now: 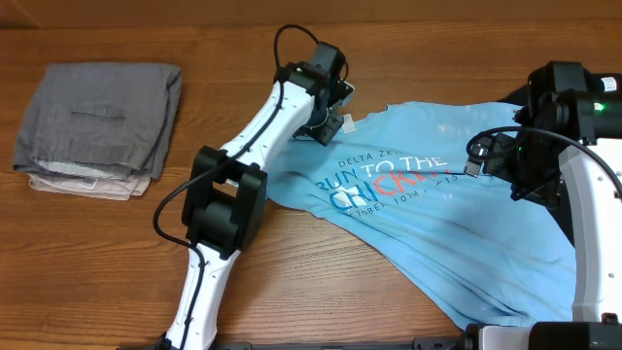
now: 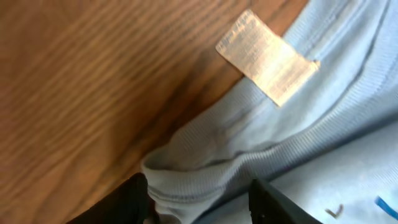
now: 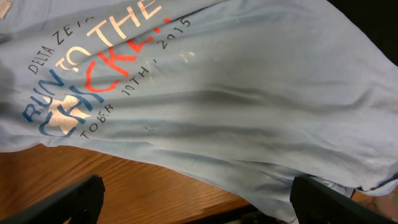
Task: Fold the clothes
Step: 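Reach the left gripper to the shirt collar near the tag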
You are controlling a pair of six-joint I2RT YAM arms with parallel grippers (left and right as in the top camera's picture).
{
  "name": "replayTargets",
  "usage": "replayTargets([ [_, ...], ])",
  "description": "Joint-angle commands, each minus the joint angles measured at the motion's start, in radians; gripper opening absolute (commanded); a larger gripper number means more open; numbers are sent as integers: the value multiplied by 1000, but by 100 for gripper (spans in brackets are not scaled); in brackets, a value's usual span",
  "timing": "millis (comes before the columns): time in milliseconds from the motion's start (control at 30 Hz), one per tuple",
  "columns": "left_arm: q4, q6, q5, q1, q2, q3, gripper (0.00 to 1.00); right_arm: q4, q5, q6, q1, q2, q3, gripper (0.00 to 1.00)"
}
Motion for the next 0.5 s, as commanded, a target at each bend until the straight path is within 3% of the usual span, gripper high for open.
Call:
replayTargets([
  [0,14,-19,-97,-4,36,7,55,0,6,3,-7,-12,13,100],
  [133,11,-54,-95,-4,54,6,44,0,6,3,-7,-12,13,100],
  [300,12,-56,-96,-4,66,6,42,0,6,3,-7,-12,13,100],
  [400,13,-65,-102,-4,67,6,18,0,7,3,-7,-12,13,100],
  [467,19,-86,-123,1,67,6,11,0,6,3,-7,-12,13,100],
])
